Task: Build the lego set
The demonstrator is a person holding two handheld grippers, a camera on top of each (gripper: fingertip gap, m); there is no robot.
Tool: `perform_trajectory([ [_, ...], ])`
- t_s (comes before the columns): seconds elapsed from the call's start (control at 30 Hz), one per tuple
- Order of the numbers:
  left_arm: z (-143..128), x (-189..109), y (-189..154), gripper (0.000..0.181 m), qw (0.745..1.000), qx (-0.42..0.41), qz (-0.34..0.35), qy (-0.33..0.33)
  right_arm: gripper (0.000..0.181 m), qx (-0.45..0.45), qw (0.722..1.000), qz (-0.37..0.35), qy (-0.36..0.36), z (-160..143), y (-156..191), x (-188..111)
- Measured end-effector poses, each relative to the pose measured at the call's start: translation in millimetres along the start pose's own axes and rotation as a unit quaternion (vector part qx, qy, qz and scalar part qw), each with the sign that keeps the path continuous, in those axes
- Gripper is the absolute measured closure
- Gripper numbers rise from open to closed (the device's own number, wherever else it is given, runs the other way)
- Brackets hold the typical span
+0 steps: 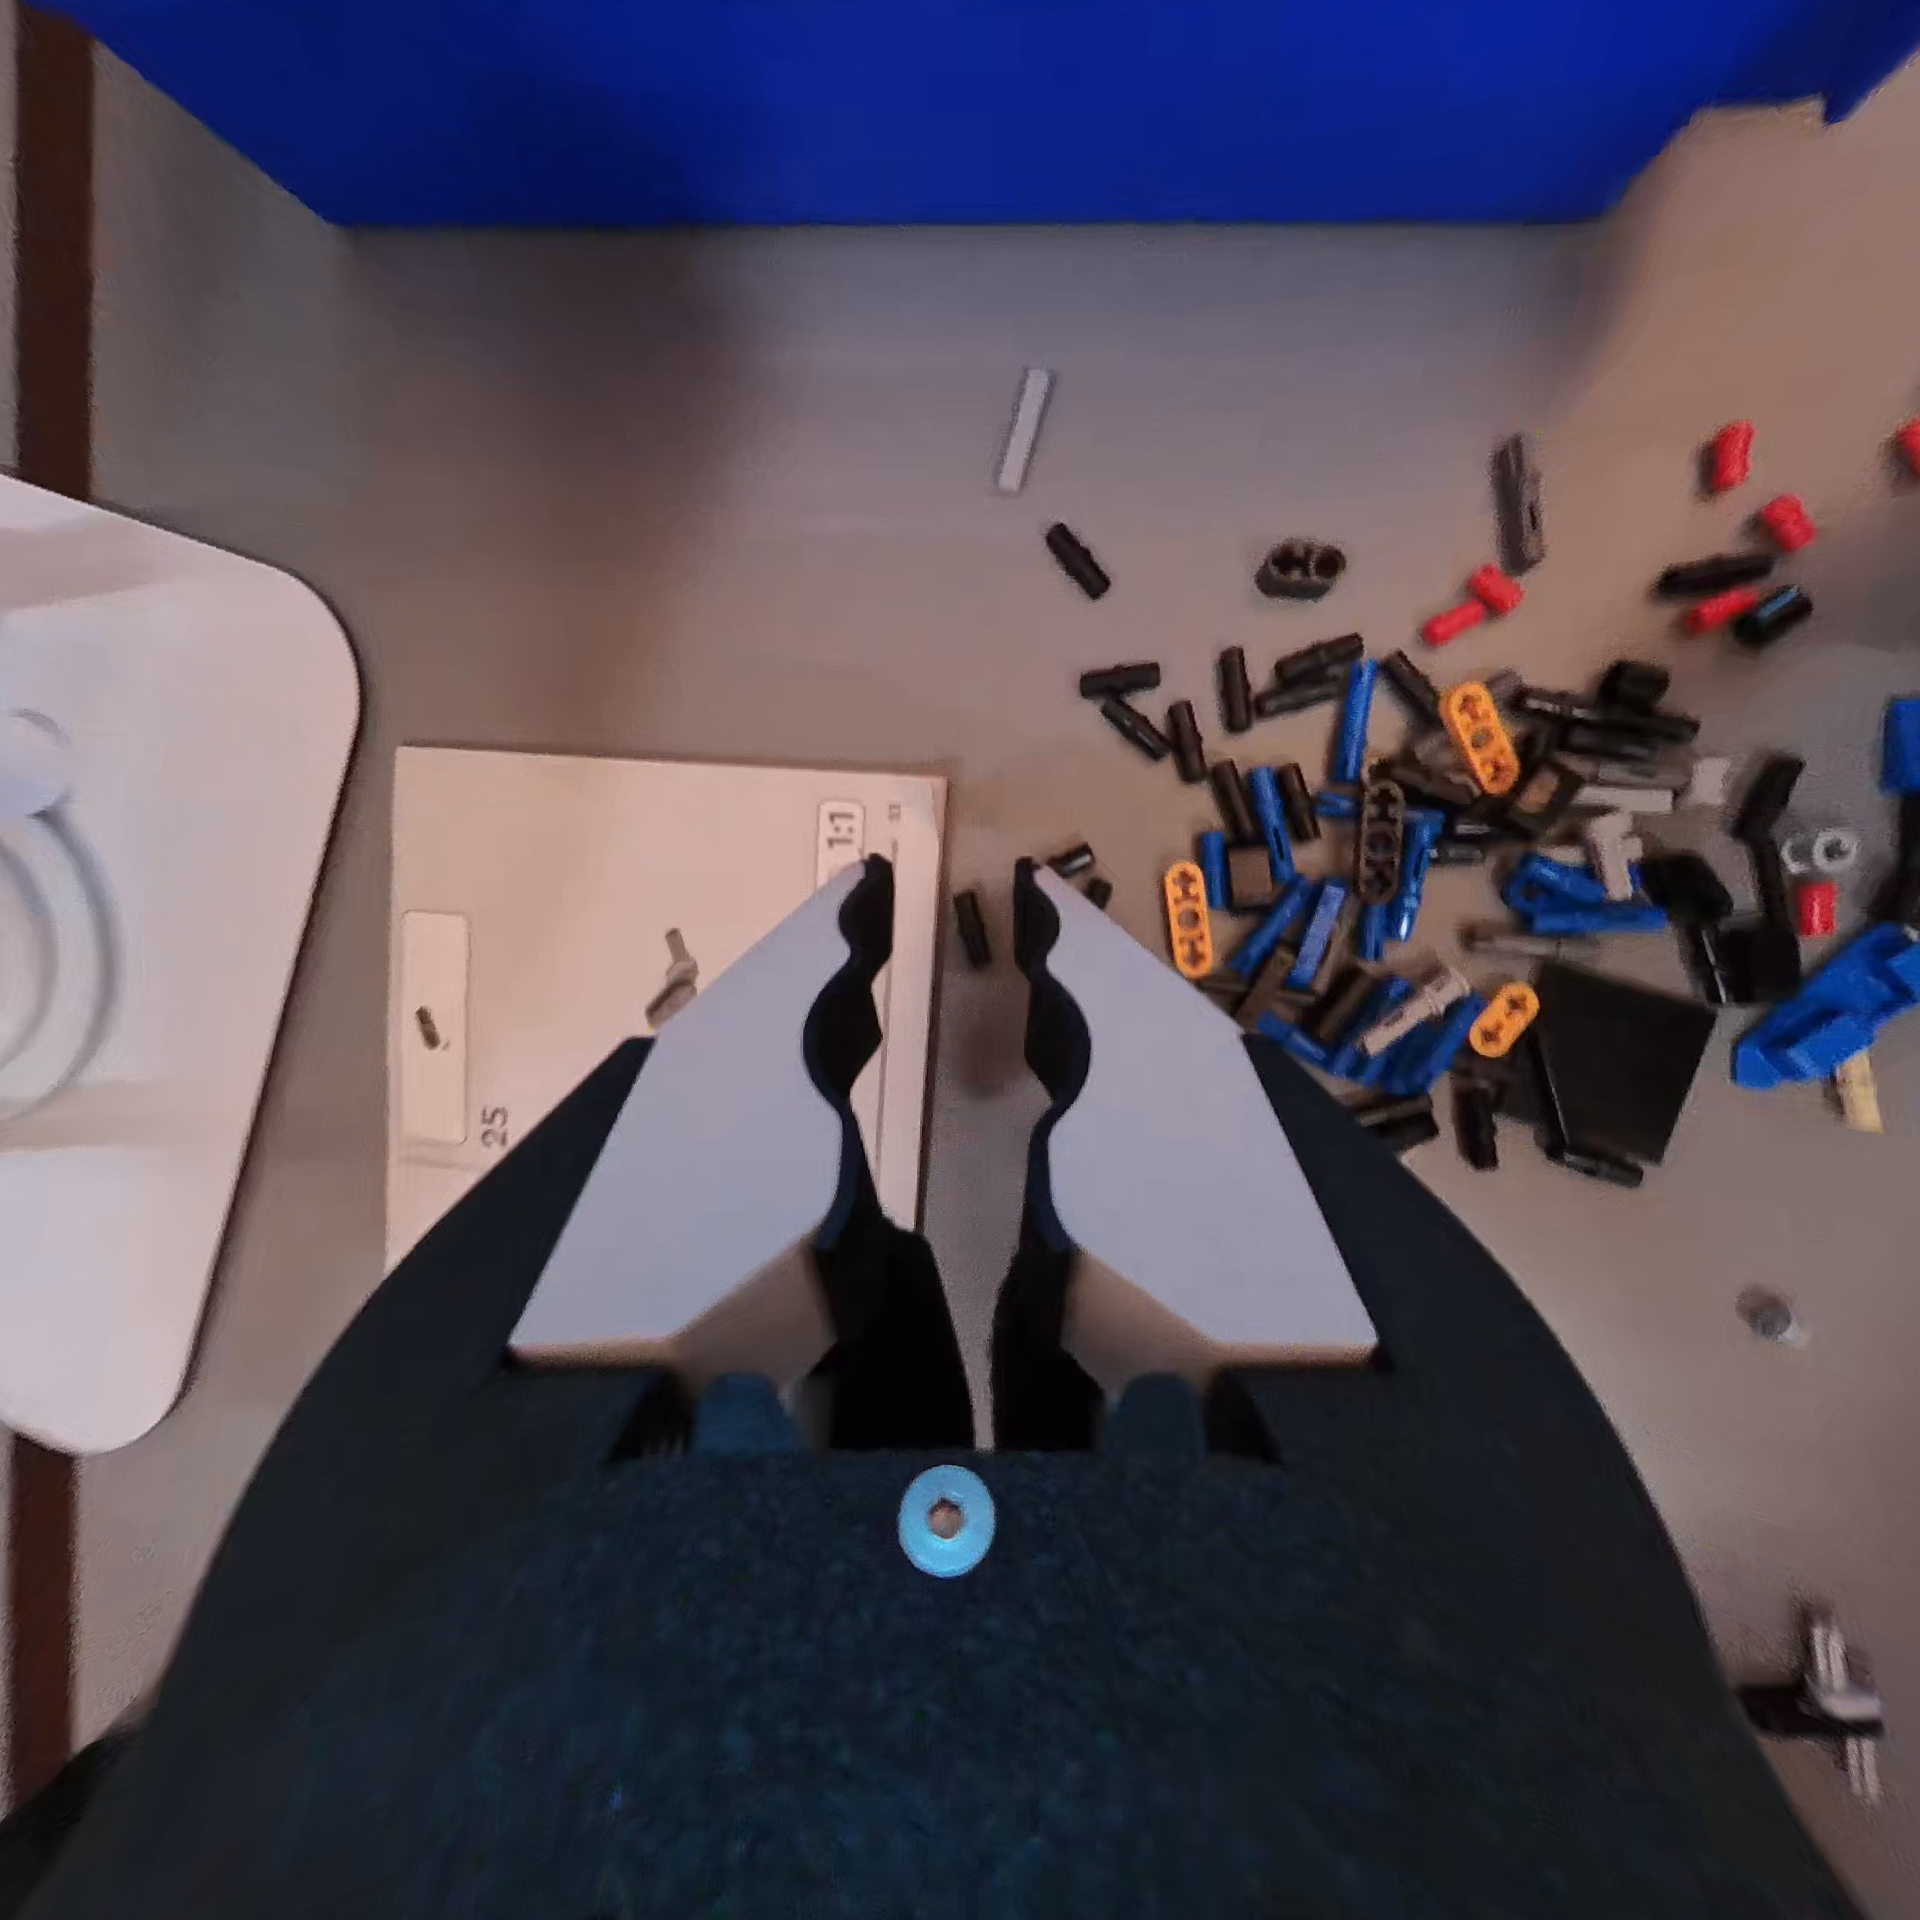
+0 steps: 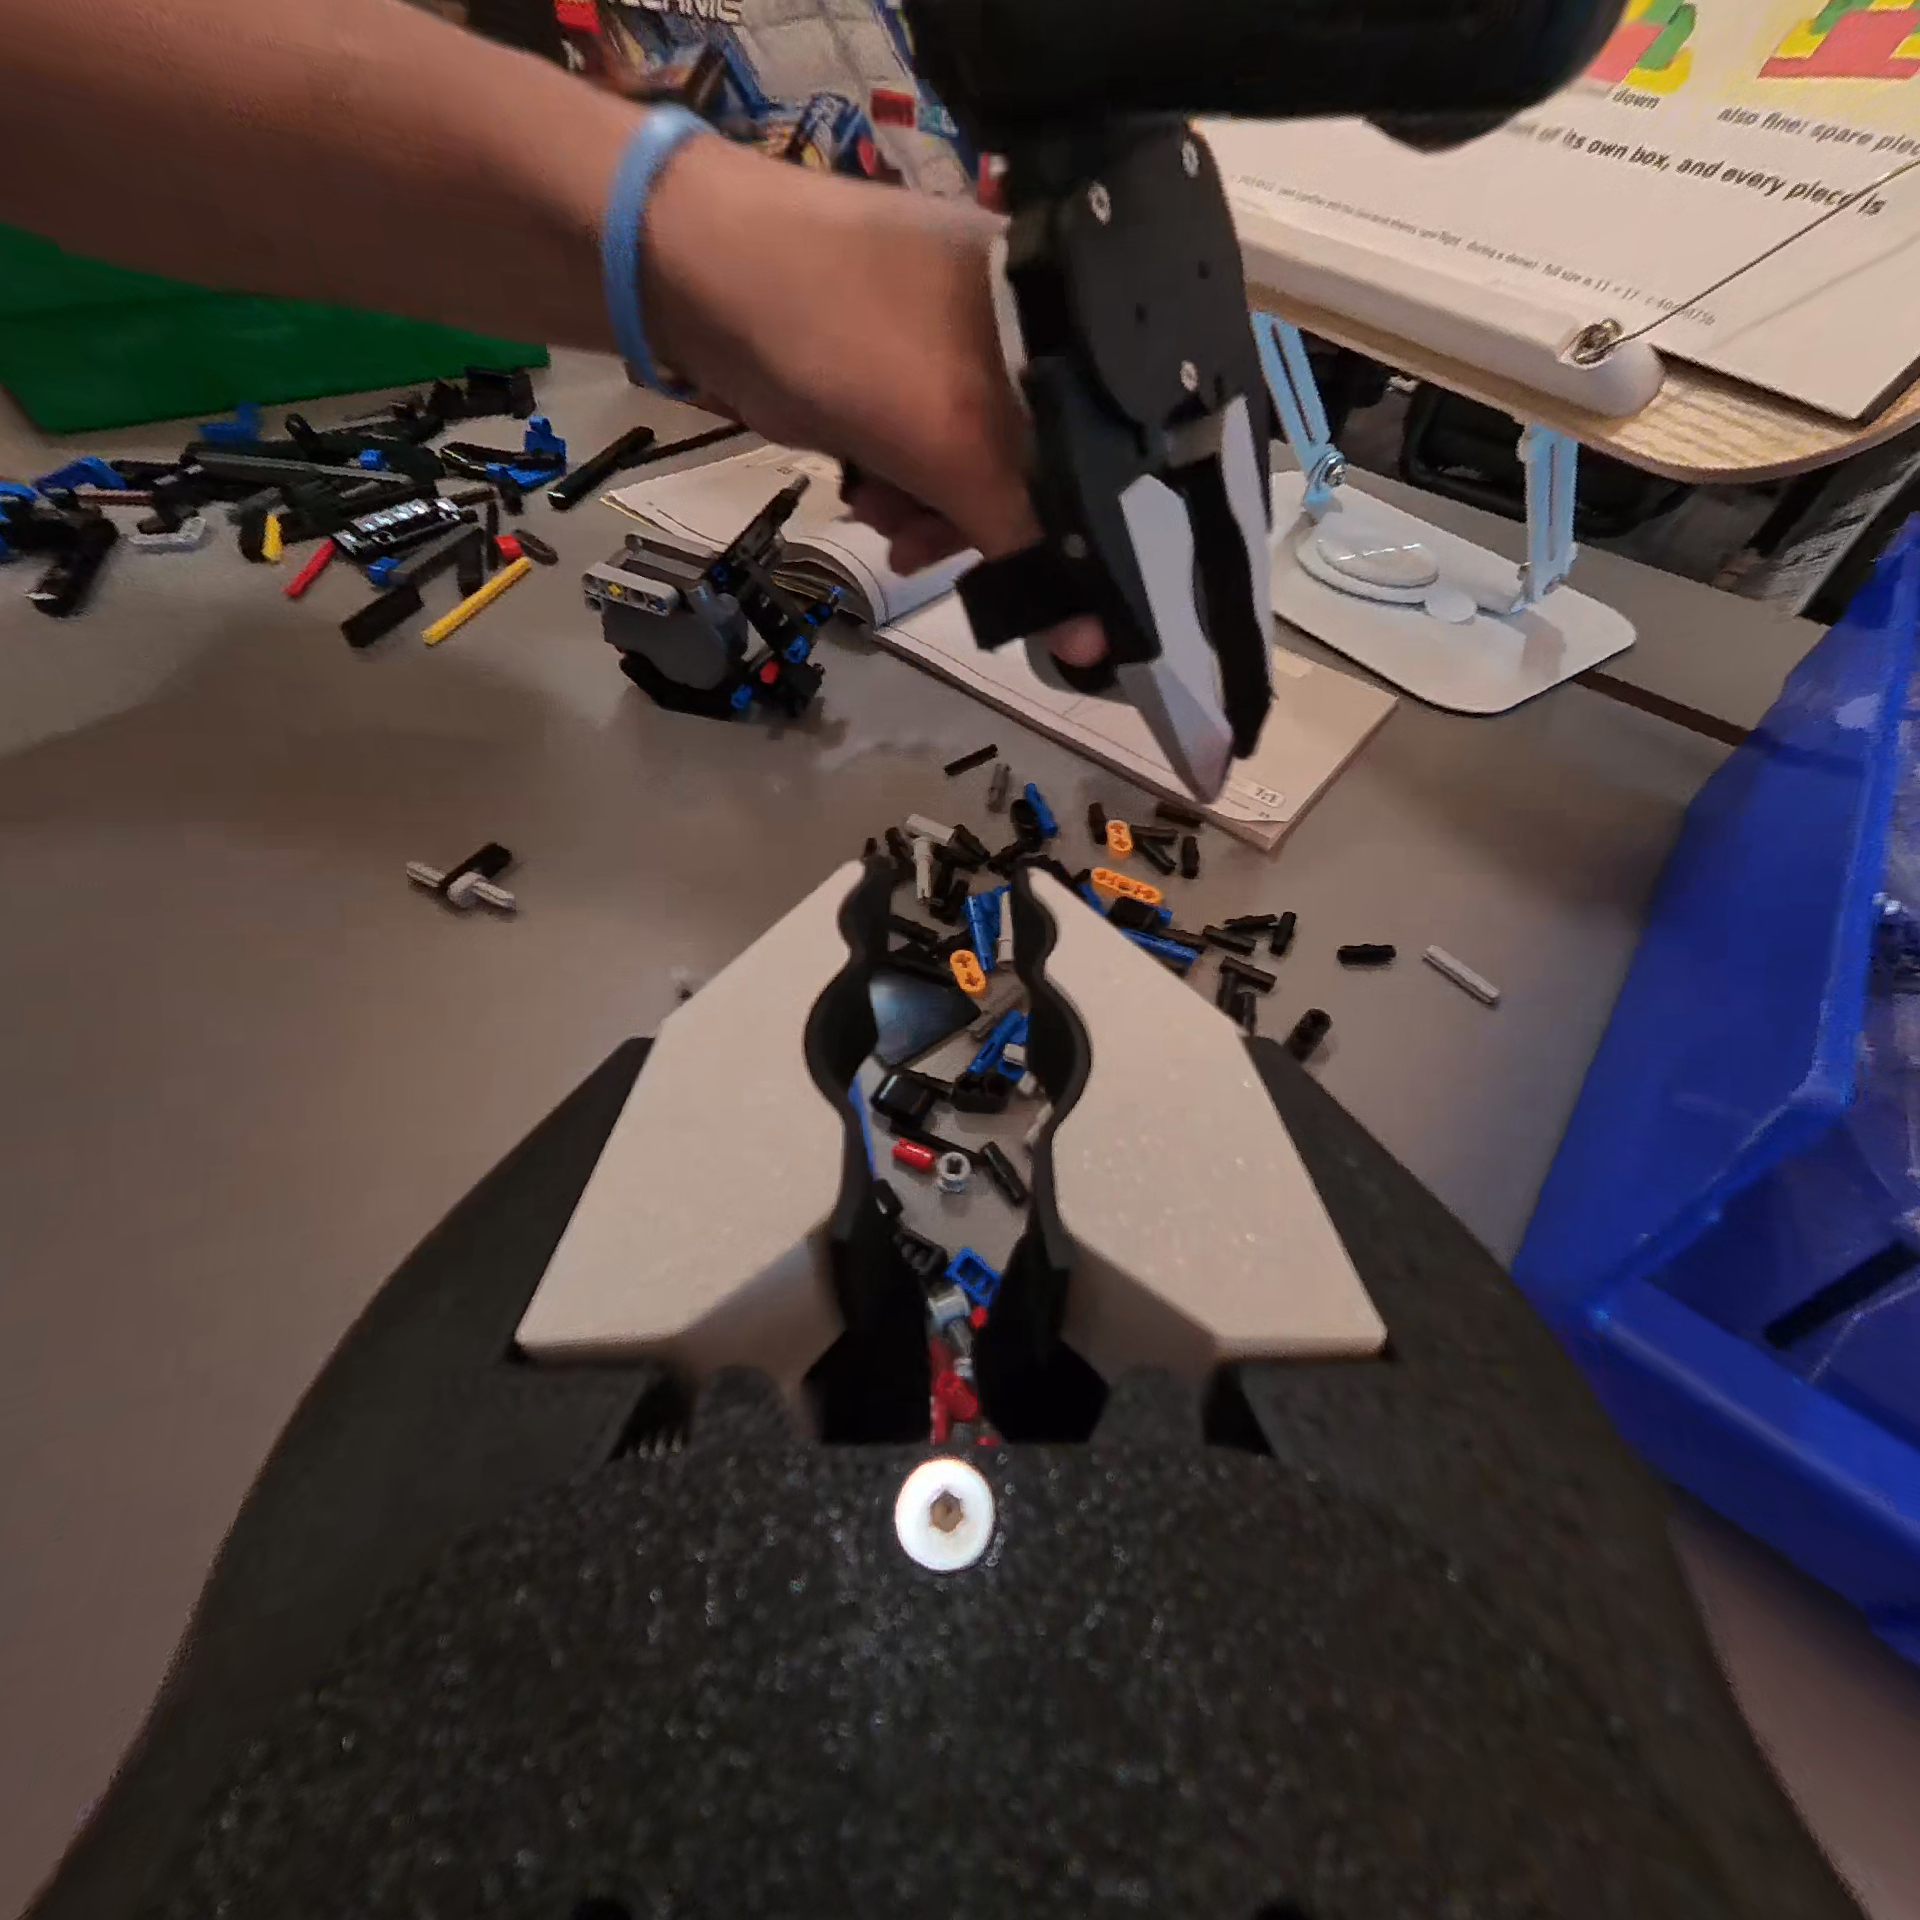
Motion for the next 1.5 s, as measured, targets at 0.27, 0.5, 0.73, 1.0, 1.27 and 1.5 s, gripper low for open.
perform_trajectory([
  [0.27, 8.3, 16.7, 6.2, 0.160, 1.000, -0.005, -0.013, -0.017, 0.159, 0.023, 0.999, 0.023, -0.008, 1.2, -0.9, -2.0],
  [0.5, 7.5, 22.3, 6.9, 0.163, 1.000, 0.005, -0.011, -0.007, 0.159, 0.056, 0.997, 0.050, -0.027, 4.3, -0.8, -5.2],
  [0.73, 5.2, 25.7, 7.0, 0.181, 1.000, -0.002, -0.012, -0.010, 0.160, 0.058, 0.996, 0.055, -0.026, 3.3, -0.5, -5.0],
  [1.0, 3.4, 20.3, 4.6, 0.177, 1.000, 0.010, -0.016, -0.012, 0.160, 0.058, 0.996, 0.056, -0.023, 2.2, -0.8, -4.5],
  [1.27, 6.6, 21.6, 8.8, 0.171, 1.000, 0.009, -0.012, -0.019, 0.160, 0.053, 0.997, 0.057, -0.012, -0.6, 0.6, -2.4],
  [1.5, 6.9, 21.5, 12.1, 0.181, 1.000, 0.010, -0.004, -0.021, 0.160, 0.051, 0.997, 0.059, -0.010, -1.4, 1.1, -1.8],
])
Point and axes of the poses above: each gripper's, where its closed fingertips meet, x out along the fingers, z out of its top, y = z × x across the jaws, the point moved 6 cm from there along -x, back along the fingers, and after that the axes turned 6 degrees about -x, right-handed, at the moved point
